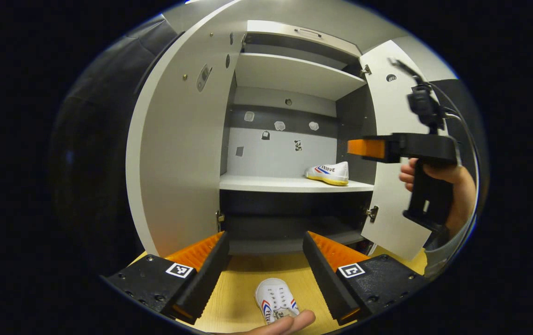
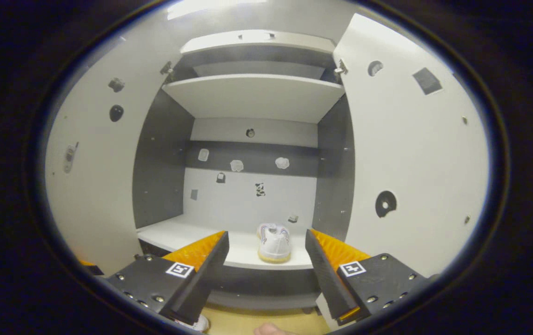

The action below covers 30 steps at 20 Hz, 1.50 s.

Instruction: Grab one shoe with the right hand and put it into the shoe cabinet, grab the other shoe with the left hand and put it into the shoe cabinet; then close the right door with the right hand and the left door with the left hand.

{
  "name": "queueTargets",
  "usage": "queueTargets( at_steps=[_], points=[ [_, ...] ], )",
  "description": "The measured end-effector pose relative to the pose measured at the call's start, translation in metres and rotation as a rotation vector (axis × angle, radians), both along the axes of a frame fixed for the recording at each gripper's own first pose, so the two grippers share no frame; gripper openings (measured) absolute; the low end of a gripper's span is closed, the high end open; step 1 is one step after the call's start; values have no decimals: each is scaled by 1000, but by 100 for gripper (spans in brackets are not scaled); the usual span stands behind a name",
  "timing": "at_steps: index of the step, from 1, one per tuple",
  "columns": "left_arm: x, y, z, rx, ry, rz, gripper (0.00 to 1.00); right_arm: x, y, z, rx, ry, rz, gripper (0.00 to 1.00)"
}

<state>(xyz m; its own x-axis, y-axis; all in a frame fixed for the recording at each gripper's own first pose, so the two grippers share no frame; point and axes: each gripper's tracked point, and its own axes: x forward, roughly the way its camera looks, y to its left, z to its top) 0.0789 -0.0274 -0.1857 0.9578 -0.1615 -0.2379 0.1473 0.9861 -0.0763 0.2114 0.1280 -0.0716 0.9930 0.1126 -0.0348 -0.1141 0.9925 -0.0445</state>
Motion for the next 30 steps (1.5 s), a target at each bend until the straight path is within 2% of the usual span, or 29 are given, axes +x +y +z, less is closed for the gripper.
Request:
queueTargets(
  at_steps=[5, 7, 11, 16, 19, 22, 24, 27, 30],
  points=[
    [-15, -6, -59, 2, 126, -27, 98, -76, -21, -19, -26, -23, -35, 98],
    [-22, -9, -81, 40, 157, -44, 98, -101, -22, -29, -19, -23, -35, 98],
    [-30, -4, -132, 92, 226, -26, 98, -141, -34, -56, 31, 26, -40, 98],
    [-33, 1, -187, 97, 350, -40, 98, -161, -52, -73, 74, 84, -80, 99],
    [-32, 0, -219, 82, 434, -46, 98, -172, -53, -51, 35, 6, -68, 99],
    [-38, -2, -243, 105, 500, -57, 99, -179, -55, -43, 72, -16, -58, 99],
    [-40, -2, -252, 113, 514, -68, 94, -179, -62, -43, 84, -18, -69, 98],
    [-38, 4, -259, 139, 542, -50, 80, -176, -64, -40, 92, -45, -58, 99],
    [-37, -5, -265, 80, 563, -97, 79, -175, -64, -43, 129, -55, -43, 99]
  ],
)
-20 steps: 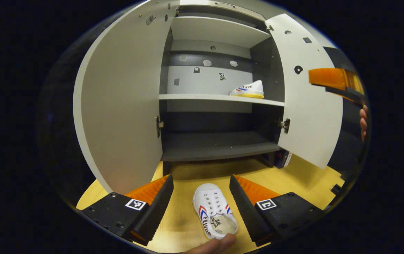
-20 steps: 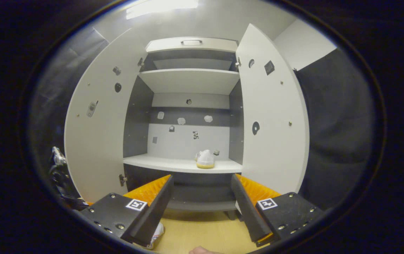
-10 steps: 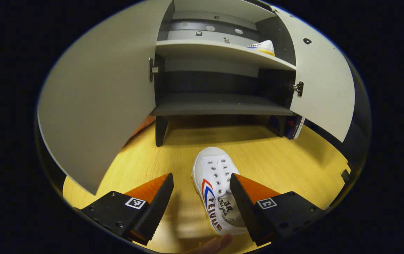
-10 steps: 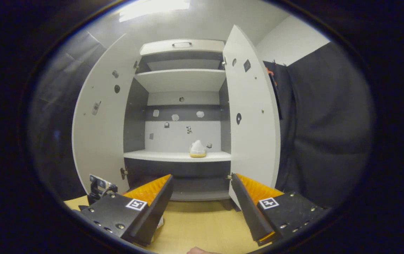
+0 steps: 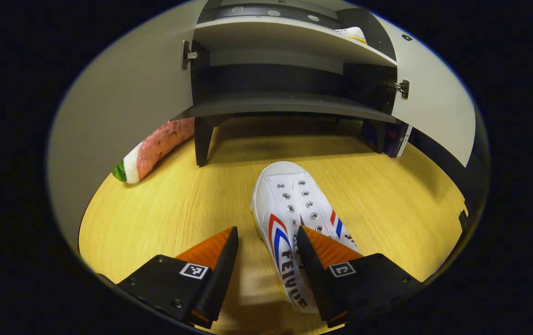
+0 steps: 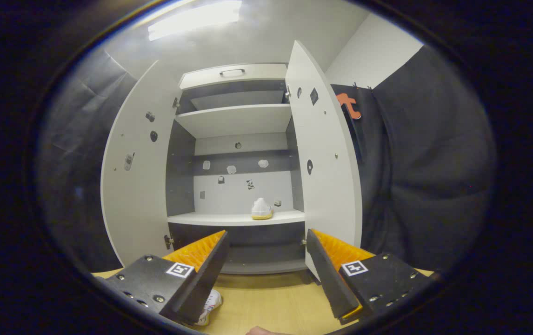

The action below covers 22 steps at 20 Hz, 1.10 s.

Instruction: Grab one shoe with the right hand and put it into the shoe cabinet, grab the other shoe with the left hand and put it into the shoe cabinet; then close the right door with the right hand and the left door with the left hand.

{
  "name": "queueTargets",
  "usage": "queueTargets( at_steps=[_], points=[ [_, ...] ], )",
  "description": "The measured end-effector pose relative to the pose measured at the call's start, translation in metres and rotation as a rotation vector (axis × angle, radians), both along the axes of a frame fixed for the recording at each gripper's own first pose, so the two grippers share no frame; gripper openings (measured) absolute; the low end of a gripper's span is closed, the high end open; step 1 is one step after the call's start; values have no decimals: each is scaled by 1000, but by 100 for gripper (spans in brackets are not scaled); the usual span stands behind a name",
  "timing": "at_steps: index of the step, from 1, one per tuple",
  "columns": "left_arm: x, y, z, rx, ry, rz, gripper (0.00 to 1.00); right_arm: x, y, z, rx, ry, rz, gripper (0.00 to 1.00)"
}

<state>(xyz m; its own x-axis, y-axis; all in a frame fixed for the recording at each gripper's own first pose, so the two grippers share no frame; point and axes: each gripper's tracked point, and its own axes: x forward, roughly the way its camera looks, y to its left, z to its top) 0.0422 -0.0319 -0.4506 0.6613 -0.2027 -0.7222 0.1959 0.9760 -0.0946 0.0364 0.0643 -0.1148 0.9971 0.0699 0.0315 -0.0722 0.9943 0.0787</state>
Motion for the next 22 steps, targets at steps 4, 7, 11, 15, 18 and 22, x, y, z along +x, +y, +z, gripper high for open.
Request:
queueTargets(
  at_steps=[4, 7, 11, 15, 18, 22],
  points=[
    [-3, -7, 0, 27, -4, -26, 34, 4, 0, -11, 16, 13, 11, 99],
    [-1, -5, 3, 60, -1, 2, 8, 1, -4, -20, 9, 35, 6, 99],
    [0, -4, 19, 99, -42, 13, 4, -6, -4, -27, -2, 48, 18, 99],
    [-7, -9, 62, 94, -136, 5, 4, -9, -10, -28, 5, 43, 8, 99],
    [-10, -4, 105, 98, -228, -3, 4, -13, -16, -31, 26, 47, 3, 99],
    [-6, -12, 164, 71, -336, -12, 3, -17, -19, -32, 30, 45, -1, 99]
  ],
)
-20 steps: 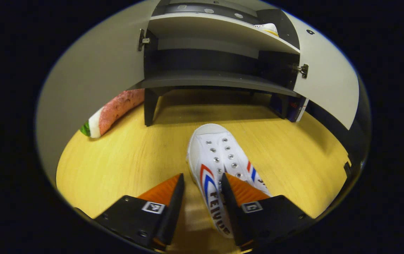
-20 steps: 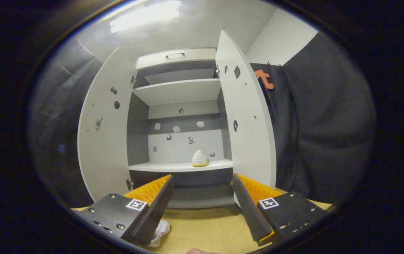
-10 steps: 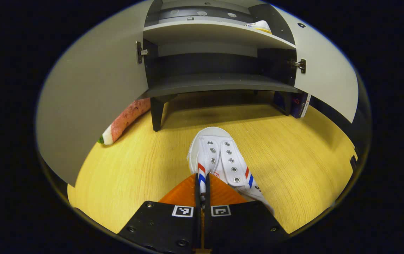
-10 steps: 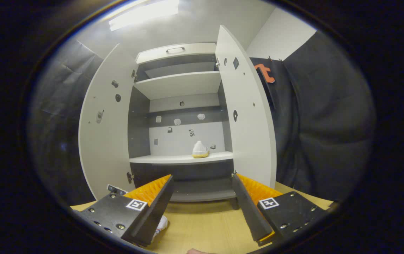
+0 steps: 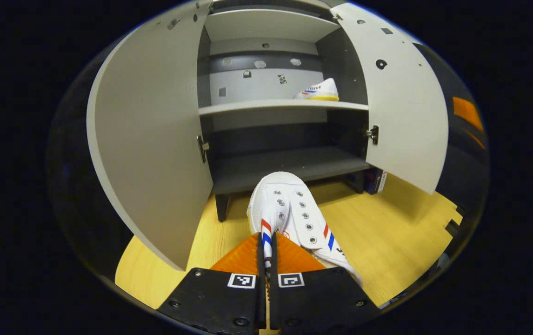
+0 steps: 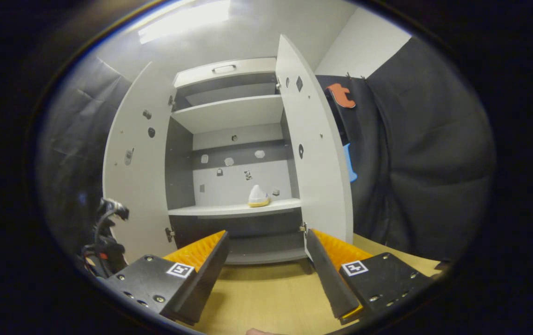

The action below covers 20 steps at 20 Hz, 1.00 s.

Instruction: Grab one shoe with the right hand and put it into the shoe cabinet, grab the other shoe with the left hand and put it into the shoe cabinet; then close the right door with the right hand and the left door with the left hand.

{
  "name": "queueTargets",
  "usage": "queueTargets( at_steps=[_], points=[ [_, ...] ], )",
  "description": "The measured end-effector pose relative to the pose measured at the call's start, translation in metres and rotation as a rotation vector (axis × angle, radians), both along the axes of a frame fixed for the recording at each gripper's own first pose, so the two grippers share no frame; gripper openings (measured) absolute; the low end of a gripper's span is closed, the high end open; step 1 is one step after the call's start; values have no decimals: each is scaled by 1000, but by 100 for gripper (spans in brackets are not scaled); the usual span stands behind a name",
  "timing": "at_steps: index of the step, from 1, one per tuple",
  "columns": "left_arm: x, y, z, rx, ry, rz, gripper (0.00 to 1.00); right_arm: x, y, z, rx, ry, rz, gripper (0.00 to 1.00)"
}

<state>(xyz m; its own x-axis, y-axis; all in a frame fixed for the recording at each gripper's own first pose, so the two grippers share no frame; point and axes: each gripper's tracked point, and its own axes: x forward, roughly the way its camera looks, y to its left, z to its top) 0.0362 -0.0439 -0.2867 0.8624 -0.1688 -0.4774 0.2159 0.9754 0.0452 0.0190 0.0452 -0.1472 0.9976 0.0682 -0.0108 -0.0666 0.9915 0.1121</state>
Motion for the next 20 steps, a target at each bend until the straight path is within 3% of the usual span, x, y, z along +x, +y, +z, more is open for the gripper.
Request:
queueTargets(
  at_steps=[8, 15, 20],
  points=[
    [29, -1, 108, -35, -162, 22, 3, -13, 1, -7, -46, -9, 19, 99],
    [102, -5, 190, -97, -269, 63, 3, -25, -17, 4, -59, -36, -16, 96],
    [163, -23, 222, -141, -265, 77, 3, -36, -23, 17, 79, -55, 24, 96]
  ],
)
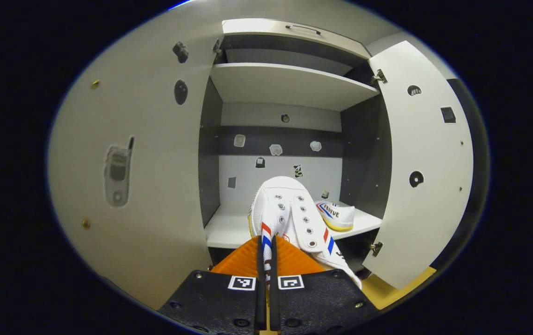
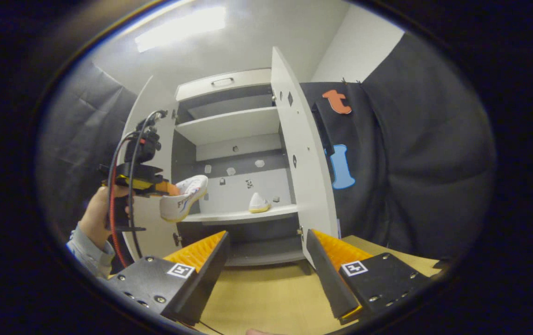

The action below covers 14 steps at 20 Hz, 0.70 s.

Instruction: Grab one shoe with the right hand and put it into the shoe cabinet, grab the other shoe with the left hand and put it into the shoe cabinet; then close the right door with the right hand and the left door with the left hand.

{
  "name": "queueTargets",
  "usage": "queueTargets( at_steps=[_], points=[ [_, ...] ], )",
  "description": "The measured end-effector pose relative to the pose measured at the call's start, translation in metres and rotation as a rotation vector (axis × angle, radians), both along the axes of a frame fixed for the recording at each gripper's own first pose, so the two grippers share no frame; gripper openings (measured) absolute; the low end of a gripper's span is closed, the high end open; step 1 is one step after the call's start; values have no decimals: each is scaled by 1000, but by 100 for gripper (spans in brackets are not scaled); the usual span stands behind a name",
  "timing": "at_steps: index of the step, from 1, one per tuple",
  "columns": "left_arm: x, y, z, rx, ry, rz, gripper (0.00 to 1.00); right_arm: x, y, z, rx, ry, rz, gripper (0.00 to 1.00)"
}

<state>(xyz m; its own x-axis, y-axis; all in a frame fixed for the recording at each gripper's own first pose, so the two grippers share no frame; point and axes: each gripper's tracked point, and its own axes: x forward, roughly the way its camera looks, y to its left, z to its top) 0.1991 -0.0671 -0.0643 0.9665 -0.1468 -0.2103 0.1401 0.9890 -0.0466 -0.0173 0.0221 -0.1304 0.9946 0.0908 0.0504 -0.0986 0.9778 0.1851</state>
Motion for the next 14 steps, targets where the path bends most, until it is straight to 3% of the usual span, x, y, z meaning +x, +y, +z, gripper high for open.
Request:
queueTargets(
  at_steps=[3, 5, 6, 14],
  points=[
    [44, -17, 6, -29, -7, -24, 4, 4, -8, -1, 29, 10, -6, 98],
    [70, -24, -1, -16, 23, 11, 4, 7, -6, -2, 27, 19, 6, 94],
    [84, -26, -6, -7, 33, 28, 4, 9, -5, -2, 28, 24, 15, 97],
    [170, -38, -51, 31, 136, 95, 4, 12, 12, -6, 15, 23, 86, 97]
  ],
)
